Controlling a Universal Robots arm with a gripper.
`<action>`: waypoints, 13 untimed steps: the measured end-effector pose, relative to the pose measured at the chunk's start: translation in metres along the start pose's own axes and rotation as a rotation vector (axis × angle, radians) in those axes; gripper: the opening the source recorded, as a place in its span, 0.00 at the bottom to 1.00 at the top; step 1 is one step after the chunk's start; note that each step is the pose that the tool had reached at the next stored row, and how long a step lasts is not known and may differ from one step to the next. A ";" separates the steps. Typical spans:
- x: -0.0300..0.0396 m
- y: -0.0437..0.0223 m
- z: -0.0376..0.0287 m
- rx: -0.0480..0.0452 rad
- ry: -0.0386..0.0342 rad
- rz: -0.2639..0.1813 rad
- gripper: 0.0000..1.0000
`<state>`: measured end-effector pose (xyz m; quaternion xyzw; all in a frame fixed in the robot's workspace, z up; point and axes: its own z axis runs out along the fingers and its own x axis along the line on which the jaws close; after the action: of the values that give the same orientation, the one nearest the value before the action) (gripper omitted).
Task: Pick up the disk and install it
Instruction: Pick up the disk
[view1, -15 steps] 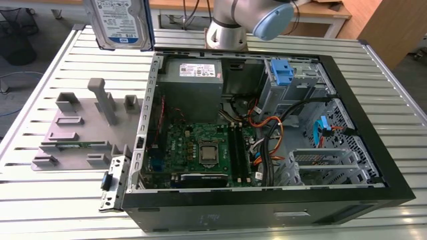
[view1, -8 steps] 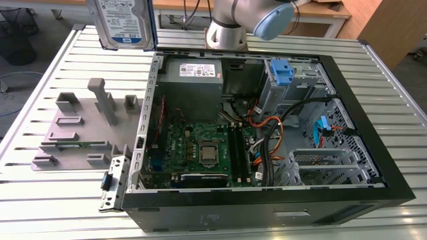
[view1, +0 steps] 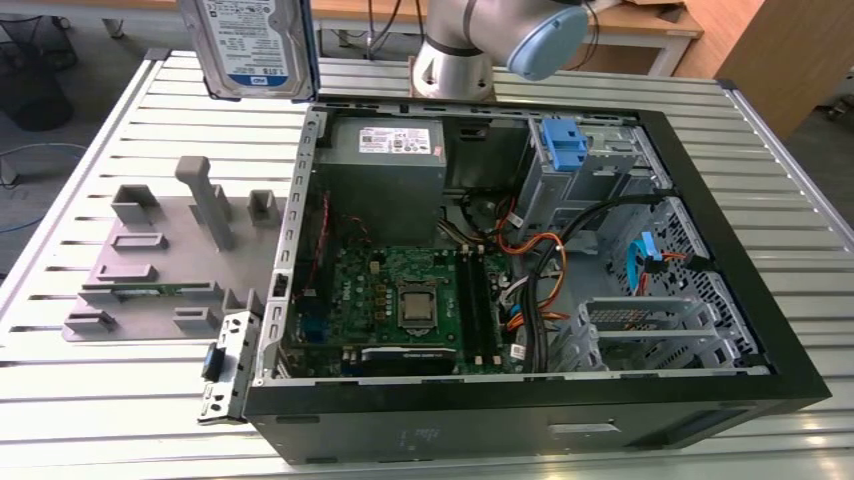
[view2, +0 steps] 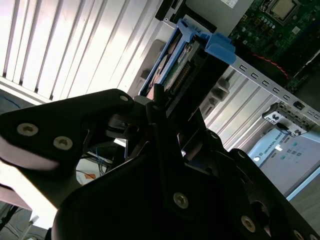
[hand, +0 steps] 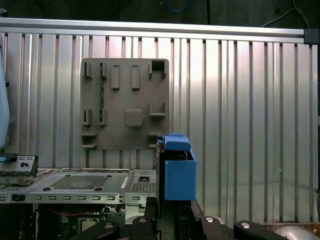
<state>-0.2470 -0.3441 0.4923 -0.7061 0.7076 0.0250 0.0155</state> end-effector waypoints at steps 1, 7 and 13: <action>0.0000 -0.0005 0.0000 0.0001 -0.0001 0.000 0.35; 0.0000 -0.0035 0.0000 0.0001 -0.0004 0.000 0.35; 0.0000 -0.0066 -0.0001 0.0001 -0.0007 0.000 0.35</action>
<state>-0.2404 -0.3441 0.4923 -0.7061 0.7075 0.0252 0.0158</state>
